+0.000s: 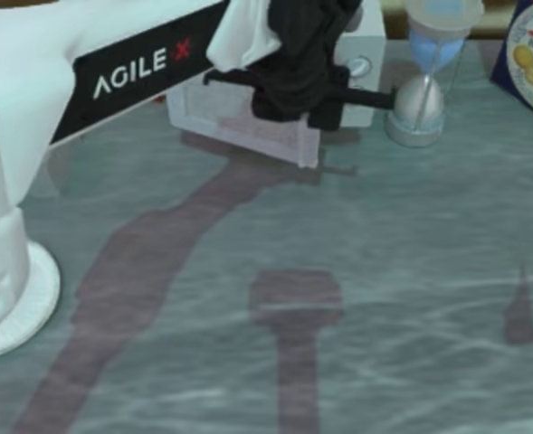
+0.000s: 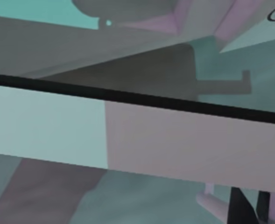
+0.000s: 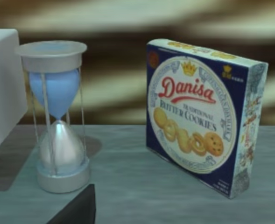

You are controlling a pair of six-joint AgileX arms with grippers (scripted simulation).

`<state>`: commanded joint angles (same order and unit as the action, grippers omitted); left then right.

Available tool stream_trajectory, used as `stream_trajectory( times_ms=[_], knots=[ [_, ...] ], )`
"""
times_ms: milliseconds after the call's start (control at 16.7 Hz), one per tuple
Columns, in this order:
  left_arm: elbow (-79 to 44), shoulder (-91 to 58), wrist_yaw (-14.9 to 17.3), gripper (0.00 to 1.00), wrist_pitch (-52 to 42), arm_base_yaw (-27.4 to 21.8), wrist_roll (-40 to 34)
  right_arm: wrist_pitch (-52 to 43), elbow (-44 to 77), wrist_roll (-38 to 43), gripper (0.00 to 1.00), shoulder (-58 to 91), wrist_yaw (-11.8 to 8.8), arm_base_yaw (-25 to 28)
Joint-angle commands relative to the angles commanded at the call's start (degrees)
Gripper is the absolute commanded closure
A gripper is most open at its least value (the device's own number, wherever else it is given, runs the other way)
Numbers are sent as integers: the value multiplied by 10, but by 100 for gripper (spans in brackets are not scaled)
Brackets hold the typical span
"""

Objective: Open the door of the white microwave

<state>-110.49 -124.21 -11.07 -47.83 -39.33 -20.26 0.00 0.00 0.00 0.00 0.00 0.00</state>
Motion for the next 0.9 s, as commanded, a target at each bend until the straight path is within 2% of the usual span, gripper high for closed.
stream_trajectory(
  times_ms=[360,900],
  knots=[
    [74,48,25,100,36,11,54,0,0,0,0,0,0,0],
    [78,50,27,100,37,12,57,0,0,0,0,0,0,0]
  ],
)
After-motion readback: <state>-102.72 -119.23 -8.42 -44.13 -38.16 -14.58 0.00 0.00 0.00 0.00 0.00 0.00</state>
